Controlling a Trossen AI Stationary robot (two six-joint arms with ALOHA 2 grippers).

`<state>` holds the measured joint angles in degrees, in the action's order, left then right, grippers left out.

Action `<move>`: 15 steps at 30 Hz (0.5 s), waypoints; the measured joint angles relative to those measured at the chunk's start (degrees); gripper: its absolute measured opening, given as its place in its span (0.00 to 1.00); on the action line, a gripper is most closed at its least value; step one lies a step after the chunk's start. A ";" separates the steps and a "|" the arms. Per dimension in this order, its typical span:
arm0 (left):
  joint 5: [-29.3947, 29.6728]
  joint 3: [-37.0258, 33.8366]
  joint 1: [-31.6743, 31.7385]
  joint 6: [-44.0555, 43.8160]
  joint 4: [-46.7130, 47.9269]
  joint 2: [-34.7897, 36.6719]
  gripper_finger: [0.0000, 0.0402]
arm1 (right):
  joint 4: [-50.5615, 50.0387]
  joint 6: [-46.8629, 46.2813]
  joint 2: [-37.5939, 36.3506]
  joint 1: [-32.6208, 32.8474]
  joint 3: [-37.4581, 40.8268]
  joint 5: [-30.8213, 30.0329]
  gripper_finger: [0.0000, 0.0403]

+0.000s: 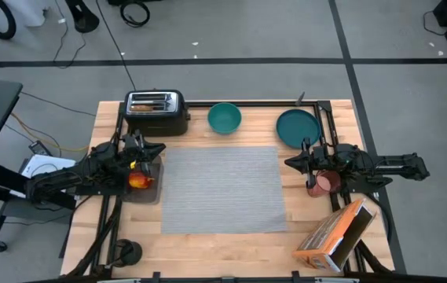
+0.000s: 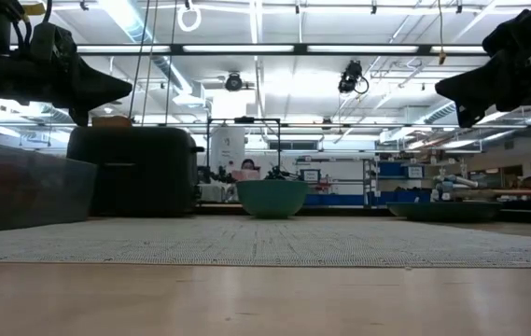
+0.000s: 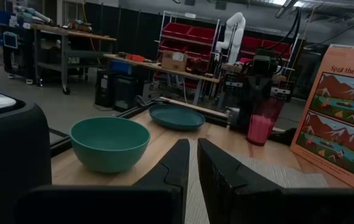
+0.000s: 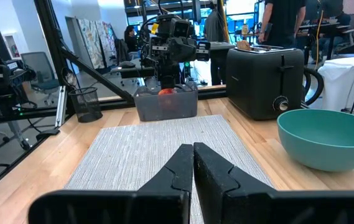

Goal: Arrange a breakfast setting

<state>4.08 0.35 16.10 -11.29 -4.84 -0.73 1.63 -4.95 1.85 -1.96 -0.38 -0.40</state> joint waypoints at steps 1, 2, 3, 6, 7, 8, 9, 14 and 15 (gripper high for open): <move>0.01 0.00 0.02 0.00 0.00 0.00 0.10 | -0.01 0.14 0.00 0.00 0.00 0.00 0.06; 0.00 -0.01 0.02 0.02 0.00 0.00 0.10 | 0.03 0.64 0.02 0.00 0.01 0.01 0.06; 0.02 -0.01 0.01 0.00 0.00 0.00 0.10 | 0.08 0.97 0.01 0.00 0.01 0.00 0.06; 0.02 0.00 0.00 0.00 0.00 -0.01 0.10 | 0.09 0.67 0.01 0.00 0.02 0.01 0.06; 0.00 -0.01 0.00 0.00 0.00 -0.02 0.10 | 0.26 0.60 0.02 0.00 0.02 0.00 0.06; 0.00 0.01 0.00 0.00 -0.02 0.00 0.10 | 1.01 0.63 0.02 0.00 0.00 -0.08 0.06; 0.02 -0.01 0.00 0.00 0.00 0.00 0.10 | 2.74 0.32 0.02 0.00 0.01 -0.49 0.06; 0.00 0.00 0.00 0.01 0.00 0.00 0.10 | 16.79 -6.81 0.02 0.00 0.00 -4.25 0.06; 0.01 -0.01 0.01 0.02 0.00 0.00 0.10 | 19.73 -7.51 0.00 0.00 0.00 -6.35 0.06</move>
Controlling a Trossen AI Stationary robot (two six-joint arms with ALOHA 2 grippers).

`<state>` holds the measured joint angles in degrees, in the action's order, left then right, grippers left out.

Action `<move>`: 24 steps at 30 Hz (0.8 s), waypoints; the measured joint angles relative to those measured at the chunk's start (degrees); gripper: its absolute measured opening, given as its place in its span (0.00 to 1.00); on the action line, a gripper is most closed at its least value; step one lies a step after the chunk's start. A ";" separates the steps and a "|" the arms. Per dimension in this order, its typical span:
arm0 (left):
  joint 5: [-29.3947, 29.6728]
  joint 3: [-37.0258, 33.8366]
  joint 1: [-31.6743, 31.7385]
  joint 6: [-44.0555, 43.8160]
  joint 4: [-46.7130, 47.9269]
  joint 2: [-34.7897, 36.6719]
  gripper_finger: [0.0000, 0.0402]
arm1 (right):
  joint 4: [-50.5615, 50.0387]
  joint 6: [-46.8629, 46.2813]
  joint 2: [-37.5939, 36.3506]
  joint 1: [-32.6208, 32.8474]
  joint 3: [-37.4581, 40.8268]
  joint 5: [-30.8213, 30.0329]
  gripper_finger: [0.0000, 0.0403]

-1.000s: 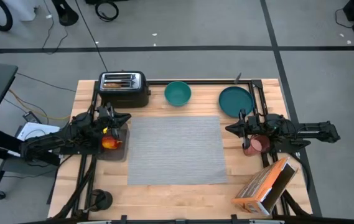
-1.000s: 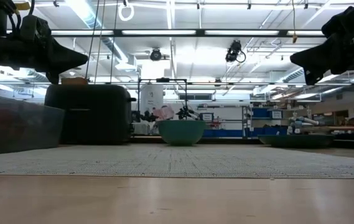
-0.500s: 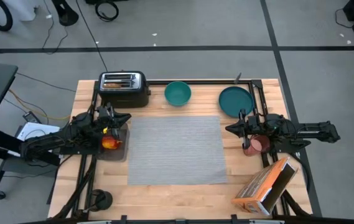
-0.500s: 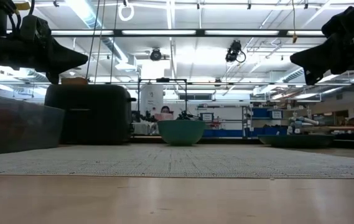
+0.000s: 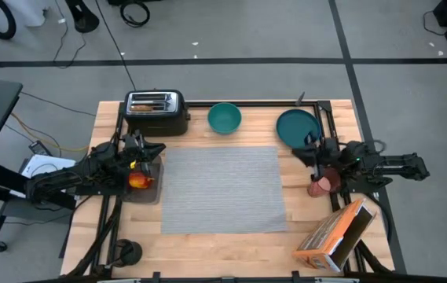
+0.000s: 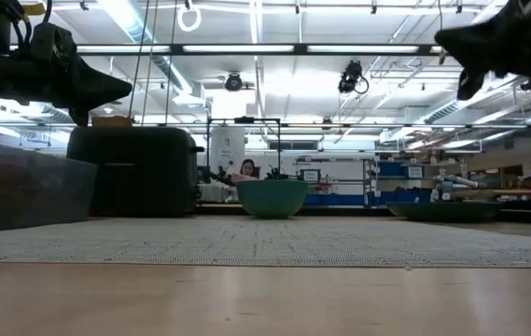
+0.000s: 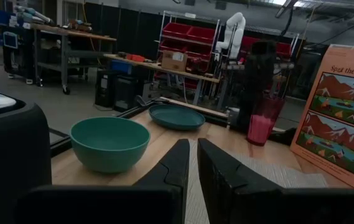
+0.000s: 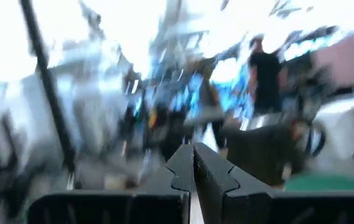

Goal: Arrange a breakfast setting
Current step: Put the blue plate on the mat

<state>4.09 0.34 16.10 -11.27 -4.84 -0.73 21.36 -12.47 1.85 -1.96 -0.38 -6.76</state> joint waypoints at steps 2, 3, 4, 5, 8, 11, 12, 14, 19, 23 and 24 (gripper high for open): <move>-0.01 0.02 0.01 -0.01 -0.02 0.00 0.10 | 4.92 -1.27 0.00 0.00 0.00 -5.77 0.06; 0.01 0.00 0.01 0.01 0.00 0.00 0.10 | 7.01 -2.19 0.00 0.00 0.02 -8.37 0.06; -0.02 0.00 -0.01 -0.01 0.00 0.00 0.10 | 8.71 -3.53 0.00 0.00 0.00 -10.93 0.06; -0.02 0.00 0.01 -0.02 0.00 0.00 0.10 | 9.85 -4.60 0.00 0.00 0.00 -12.89 0.06; 0.00 0.00 0.00 -0.02 -0.02 0.00 0.10 | 12.72 -3.50 0.02 0.01 0.01 -15.77 0.06; 0.01 0.00 0.01 -0.02 0.00 -0.01 0.10 | 15.75 -4.43 0.08 -0.09 0.01 -18.97 0.06; 0.01 0.00 -0.01 0.01 0.00 0.00 0.10 | 16.78 -6.44 0.24 -0.13 -0.01 -21.38 0.06; -0.02 0.00 0.01 -0.02 -0.02 0.00 0.10 | 17.01 -7.99 0.30 -0.17 -0.64 -24.61 0.06; -0.02 0.00 0.00 0.00 0.00 0.00 0.10 | 2.20 -5.10 4.72 -0.15 -10.10 -28.03 0.06; -0.02 0.00 0.00 -0.02 -0.01 0.00 0.10 | -18.44 -7.23 13.00 -0.15 -22.09 -28.22 0.06; -0.02 0.01 -0.01 -0.02 -0.01 0.00 0.10 | -22.56 -8.23 15.71 -0.15 -25.10 -28.18 0.06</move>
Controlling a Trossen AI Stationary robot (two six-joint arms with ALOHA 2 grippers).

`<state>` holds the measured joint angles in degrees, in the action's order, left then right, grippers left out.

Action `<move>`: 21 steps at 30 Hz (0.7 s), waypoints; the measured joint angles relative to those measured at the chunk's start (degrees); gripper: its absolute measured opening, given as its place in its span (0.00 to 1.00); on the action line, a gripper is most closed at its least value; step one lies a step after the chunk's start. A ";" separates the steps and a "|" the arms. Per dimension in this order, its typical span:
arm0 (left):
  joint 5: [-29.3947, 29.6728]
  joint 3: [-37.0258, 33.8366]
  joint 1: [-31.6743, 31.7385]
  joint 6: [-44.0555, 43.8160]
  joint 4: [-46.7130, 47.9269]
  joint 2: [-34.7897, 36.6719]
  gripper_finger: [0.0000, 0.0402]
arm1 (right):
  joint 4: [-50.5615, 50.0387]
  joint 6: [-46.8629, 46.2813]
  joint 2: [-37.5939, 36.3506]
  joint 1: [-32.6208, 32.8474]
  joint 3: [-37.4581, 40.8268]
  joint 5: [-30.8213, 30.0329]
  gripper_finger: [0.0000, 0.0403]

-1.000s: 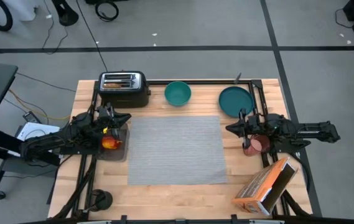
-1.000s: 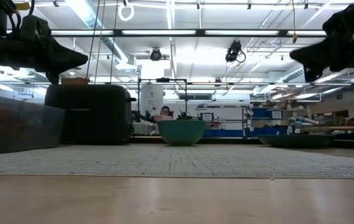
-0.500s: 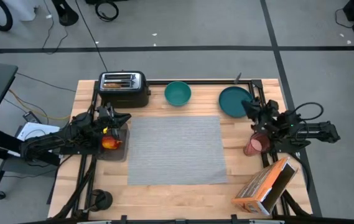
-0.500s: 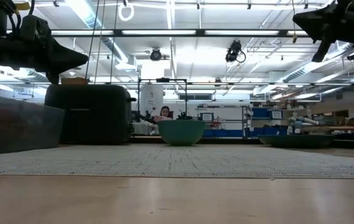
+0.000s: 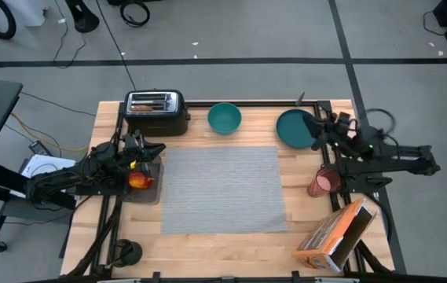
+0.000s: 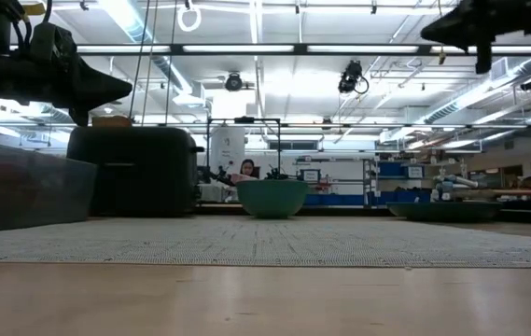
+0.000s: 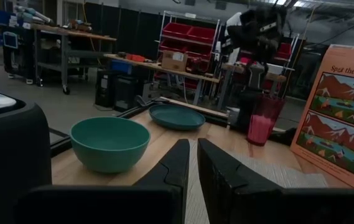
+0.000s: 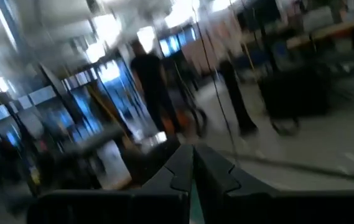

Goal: Arrange a breakfast setting
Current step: Put the blue plate on the mat

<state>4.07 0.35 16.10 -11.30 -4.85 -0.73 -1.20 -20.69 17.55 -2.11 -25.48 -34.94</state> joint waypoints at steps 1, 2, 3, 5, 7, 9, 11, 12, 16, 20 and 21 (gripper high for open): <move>0.01 0.00 0.01 0.01 0.01 0.00 0.10 | -3.84 -0.50 2.76 0.00 -2.76 0.03 0.07; 0.01 0.01 0.02 0.01 0.01 0.00 0.10 | -7.26 -0.58 5.64 0.00 -5.47 0.32 0.07; 0.01 -0.01 0.02 -0.01 -0.01 0.00 0.10 | -10.62 -0.63 8.70 -0.01 -8.26 0.75 0.08; 0.03 0.01 0.02 0.01 0.01 0.00 0.10 | -17.66 -2.30 15.01 -0.16 -13.63 2.08 0.11; 0.01 0.01 0.00 -0.01 0.01 -0.02 0.10 | -25.16 -5.73 21.97 -0.92 -19.09 3.88 0.16; 0.01 0.01 0.01 0.01 0.00 -0.01 0.10 | -32.80 -10.42 28.84 -2.03 -23.99 4.88 0.22; 0.01 -0.01 0.00 0.01 0.00 0.00 0.10 | -40.45 -16.34 35.30 -3.70 -28.52 6.05 0.27; 0.01 0.00 0.00 0.01 0.00 0.00 0.10 | -43.60 -18.83 38.15 -4.70 -30.56 7.09 0.30; 0.01 0.01 0.02 0.03 0.01 -0.02 0.10 | -50.11 -24.21 47.17 -9.26 -35.13 14.19 0.39; 0.01 -0.01 0.02 0.01 0.00 0.00 0.10 | -51.38 -24.56 53.85 -14.75 -35.01 24.43 0.43; 0.01 0.00 0.01 0.01 0.02 0.00 0.10 | -51.71 -23.72 55.62 -16.19 -34.53 25.85 0.43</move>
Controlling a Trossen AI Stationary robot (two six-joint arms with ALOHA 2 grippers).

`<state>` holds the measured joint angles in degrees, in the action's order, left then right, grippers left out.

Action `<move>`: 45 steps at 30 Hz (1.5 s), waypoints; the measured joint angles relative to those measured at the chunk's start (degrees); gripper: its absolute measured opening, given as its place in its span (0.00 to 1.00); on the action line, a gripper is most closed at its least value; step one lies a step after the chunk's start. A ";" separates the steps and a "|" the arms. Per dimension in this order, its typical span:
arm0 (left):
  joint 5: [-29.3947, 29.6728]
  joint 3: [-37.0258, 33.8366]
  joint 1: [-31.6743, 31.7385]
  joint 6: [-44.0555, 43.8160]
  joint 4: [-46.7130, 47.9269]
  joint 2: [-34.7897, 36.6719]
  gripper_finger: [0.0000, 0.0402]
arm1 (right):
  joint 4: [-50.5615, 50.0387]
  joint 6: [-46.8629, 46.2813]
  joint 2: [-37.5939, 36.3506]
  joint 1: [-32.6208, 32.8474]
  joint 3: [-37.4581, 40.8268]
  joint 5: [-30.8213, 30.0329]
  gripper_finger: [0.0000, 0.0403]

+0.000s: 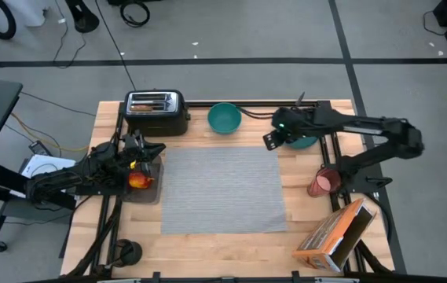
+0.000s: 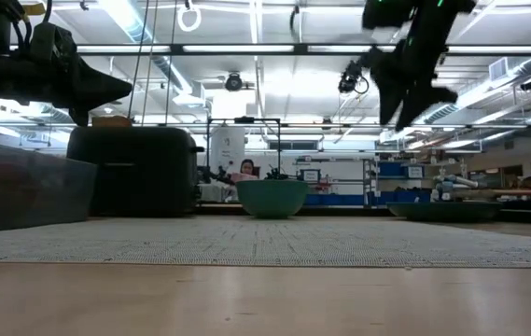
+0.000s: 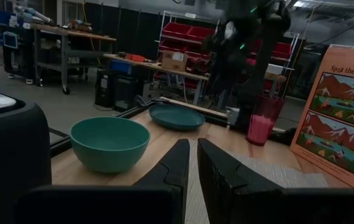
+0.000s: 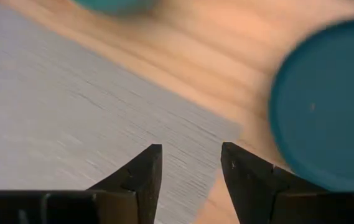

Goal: Arrange a breakfast setting
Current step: Put the blue plate on the mat

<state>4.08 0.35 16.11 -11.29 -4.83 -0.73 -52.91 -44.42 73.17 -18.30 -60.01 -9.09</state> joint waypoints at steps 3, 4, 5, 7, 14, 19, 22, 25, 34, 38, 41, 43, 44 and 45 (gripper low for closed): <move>0.01 -0.01 0.01 0.03 -0.03 0.00 0.10 | -2.53 3.18 5.22 -4.20 0.60 1.14 0.42; 0.20 -0.01 0.06 0.20 -0.15 -0.02 0.10 | -3.19 4.32 6.76 -5.54 0.59 1.29 0.42; 0.55 -0.01 0.20 0.35 -0.71 -0.02 0.10 | -3.68 5.65 8.20 -6.95 0.60 1.29 0.42; 0.82 0.01 0.16 -1.31 -2.31 0.00 0.10 | -3.36 8.13 10.73 -9.67 0.61 1.27 0.42; 0.76 -0.01 0.14 -19.69 -6.44 0.00 0.10 | -1.10 17.19 19.12 -17.59 0.61 4.19 0.42; 1.12 -0.01 0.20 -29.02 -8.72 0.00 0.10 | 1.59 20.44 23.68 -19.00 0.61 5.80 0.41; 1.68 0.00 0.22 -31.73 -10.88 -0.02 0.10 | 2.23 20.60 25.98 -19.02 0.61 5.57 0.39; 1.76 1.25 -0.41 -32.86 -12.52 -0.05 0.10 | 2.59 20.18 27.78 -19.00 0.61 3.89 0.35; 1.73 13.17 -2.55 -20.84 -12.06 -7.08 0.07 | 3.46 19.07 28.12 -18.93 0.52 -0.13 0.11; 1.72 17.76 -3.04 -16.83 -11.69 -11.47 0.07 | 2.13 19.05 25.09 -17.44 0.39 -1.18 0.03; 1.70 20.52 -3.14 -12.58 -12.17 -14.01 0.07 | -1.04 19.09 21.62 -14.30 -0.99 -1.98 0.03; 1.75 21.08 -3.14 -10.42 -11.97 -15.55 0.08 | -2.26 20.22 19.29 -11.08 -2.08 -1.54 0.03; 1.74 21.09 -3.10 -10.14 -11.89 -16.18 0.10 | -2.61 21.21 18.26 -9.18 -2.75 -0.83 0.03; 1.73 21.10 -3.09 -10.13 -11.96 -16.74 0.11 | -2.75 22.46 17.24 -6.87 -3.32 -0.56 0.03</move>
<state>5.80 21.45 13.02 -21.42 -16.80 -17.47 -55.66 -21.96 90.41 -25.17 -63.33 -9.65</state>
